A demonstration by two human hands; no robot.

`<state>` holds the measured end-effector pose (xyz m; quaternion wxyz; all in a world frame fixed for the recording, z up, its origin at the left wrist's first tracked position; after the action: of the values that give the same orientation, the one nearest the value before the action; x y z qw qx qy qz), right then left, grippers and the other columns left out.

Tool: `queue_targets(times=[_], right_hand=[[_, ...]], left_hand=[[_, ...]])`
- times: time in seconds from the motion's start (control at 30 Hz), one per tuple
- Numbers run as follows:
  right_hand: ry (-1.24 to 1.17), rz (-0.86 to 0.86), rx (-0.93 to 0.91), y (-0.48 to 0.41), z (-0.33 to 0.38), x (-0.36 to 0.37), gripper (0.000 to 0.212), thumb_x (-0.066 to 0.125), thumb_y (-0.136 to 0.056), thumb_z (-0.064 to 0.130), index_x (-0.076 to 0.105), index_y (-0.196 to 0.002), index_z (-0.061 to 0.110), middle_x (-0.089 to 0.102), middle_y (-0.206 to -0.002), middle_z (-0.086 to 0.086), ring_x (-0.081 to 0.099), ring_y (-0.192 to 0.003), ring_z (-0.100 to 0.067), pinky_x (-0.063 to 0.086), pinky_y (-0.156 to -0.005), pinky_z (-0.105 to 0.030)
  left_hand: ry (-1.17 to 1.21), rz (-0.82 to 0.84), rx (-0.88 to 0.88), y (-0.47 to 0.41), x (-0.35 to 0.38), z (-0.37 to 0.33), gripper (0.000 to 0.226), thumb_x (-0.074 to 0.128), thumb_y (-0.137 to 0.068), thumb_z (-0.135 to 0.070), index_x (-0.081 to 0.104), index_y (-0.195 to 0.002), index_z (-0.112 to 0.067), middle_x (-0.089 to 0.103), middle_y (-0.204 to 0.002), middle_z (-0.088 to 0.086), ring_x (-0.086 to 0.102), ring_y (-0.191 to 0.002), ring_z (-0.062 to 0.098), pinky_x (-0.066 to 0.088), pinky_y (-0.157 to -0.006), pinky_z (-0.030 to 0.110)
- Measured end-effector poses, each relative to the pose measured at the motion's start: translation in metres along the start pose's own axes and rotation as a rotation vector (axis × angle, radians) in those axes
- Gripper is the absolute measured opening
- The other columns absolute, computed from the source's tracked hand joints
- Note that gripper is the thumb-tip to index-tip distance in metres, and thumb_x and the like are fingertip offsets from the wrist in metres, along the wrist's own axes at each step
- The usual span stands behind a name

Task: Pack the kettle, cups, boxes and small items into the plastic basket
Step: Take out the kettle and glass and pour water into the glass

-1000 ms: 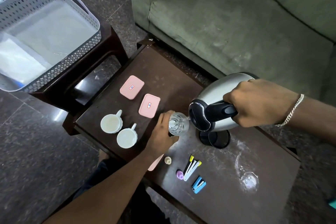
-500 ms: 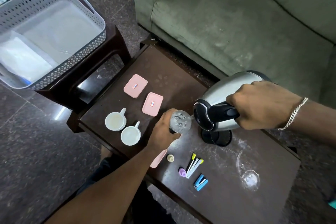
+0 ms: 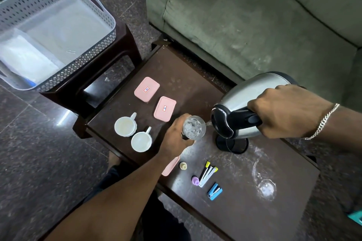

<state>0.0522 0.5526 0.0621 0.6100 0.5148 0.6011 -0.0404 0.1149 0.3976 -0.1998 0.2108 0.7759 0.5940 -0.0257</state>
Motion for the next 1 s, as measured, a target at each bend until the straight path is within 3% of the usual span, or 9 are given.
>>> queue_targets(times=[0.2,0.33,0.53,0.67,0.8,0.9,1.0], right_hand=[[0.011,0.029,0.003,0.016,-0.006,-0.015,0.04,0.021,-0.064,0.044,0.05,-0.079,0.023,0.063,-0.073,0.002,0.063,-0.065,-0.027,0.049,-0.058,-0.03],[0.006,0.074,0.002,0.025,-0.01,-0.027,0.029,0.036,-0.067,0.043,0.051,-0.081,0.023,0.063,-0.075,0.003,0.064,-0.069,-0.026,0.055,-0.064,-0.033],[0.004,0.072,0.018,0.028,-0.016,-0.037,0.026,0.039,-0.07,0.044,0.051,-0.083,0.024,0.064,-0.076,0.004,0.064,-0.071,-0.024,0.047,-0.06,-0.029],[-0.004,0.053,0.017,0.021,-0.023,-0.031,0.019,0.042,-0.068,0.042,0.047,-0.074,0.025,0.059,-0.066,0.005,0.058,-0.061,-0.021,0.032,-0.052,-0.027],[-0.031,0.046,0.018,0.007,-0.032,-0.018,0.015,0.048,-0.065,0.038,0.043,-0.066,0.024,0.052,-0.058,0.006,0.046,-0.05,-0.014,0.03,-0.046,-0.025],[-0.091,0.032,0.011,-0.003,-0.037,-0.005,0.013,0.052,-0.062,0.033,0.043,-0.062,0.024,0.049,-0.052,0.007,0.038,-0.045,-0.003,0.025,-0.041,-0.022],[-0.176,0.022,-0.002,-0.011,-0.042,0.008,0.016,0.055,-0.059,0.031,0.04,-0.059,0.025,0.046,-0.048,0.007,0.04,-0.043,-0.004,0.025,-0.04,-0.022]], left_hand=[[-0.001,0.002,-0.006,0.001,-0.001,-0.002,0.091,0.09,-0.062,-0.005,0.05,-0.143,-0.023,0.057,-0.136,-0.006,0.057,-0.122,0.01,0.05,-0.105,0.034],[-0.008,0.006,-0.006,0.001,-0.002,-0.003,0.091,0.09,-0.062,-0.006,0.05,-0.143,-0.022,0.058,-0.137,-0.005,0.056,-0.124,0.011,0.048,-0.107,0.033],[-0.016,0.013,-0.005,0.0,-0.001,0.0,0.092,0.09,-0.062,-0.009,0.049,-0.142,-0.027,0.057,-0.138,-0.008,0.056,-0.126,0.01,0.049,-0.107,0.033],[-0.016,0.005,0.002,0.0,-0.001,0.001,0.092,0.089,-0.062,-0.009,0.047,-0.14,-0.033,0.055,-0.135,-0.013,0.054,-0.122,0.004,0.051,-0.104,0.033],[-0.022,0.014,-0.004,-0.002,0.001,0.005,0.092,0.09,-0.065,-0.009,0.047,-0.143,-0.031,0.055,-0.137,-0.01,0.055,-0.124,0.009,0.054,-0.102,0.035],[-0.033,0.021,0.01,-0.003,0.002,0.006,0.092,0.091,-0.065,-0.01,0.047,-0.143,-0.03,0.055,-0.137,-0.009,0.054,-0.125,0.008,0.049,-0.104,0.025],[-0.033,0.023,0.014,-0.003,0.002,0.005,0.091,0.09,-0.064,-0.009,0.048,-0.142,-0.027,0.056,-0.136,-0.006,0.054,-0.124,0.007,0.039,-0.102,0.009]])
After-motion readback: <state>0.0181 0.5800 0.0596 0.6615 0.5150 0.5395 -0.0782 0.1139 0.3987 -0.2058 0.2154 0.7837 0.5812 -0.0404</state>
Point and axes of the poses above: each hand's wrist, its own y-axis away from the middle knuckle, its own x-axis out of the palm, z = x × y, the point moved 8 cm from there along -y, towards the middle knuckle
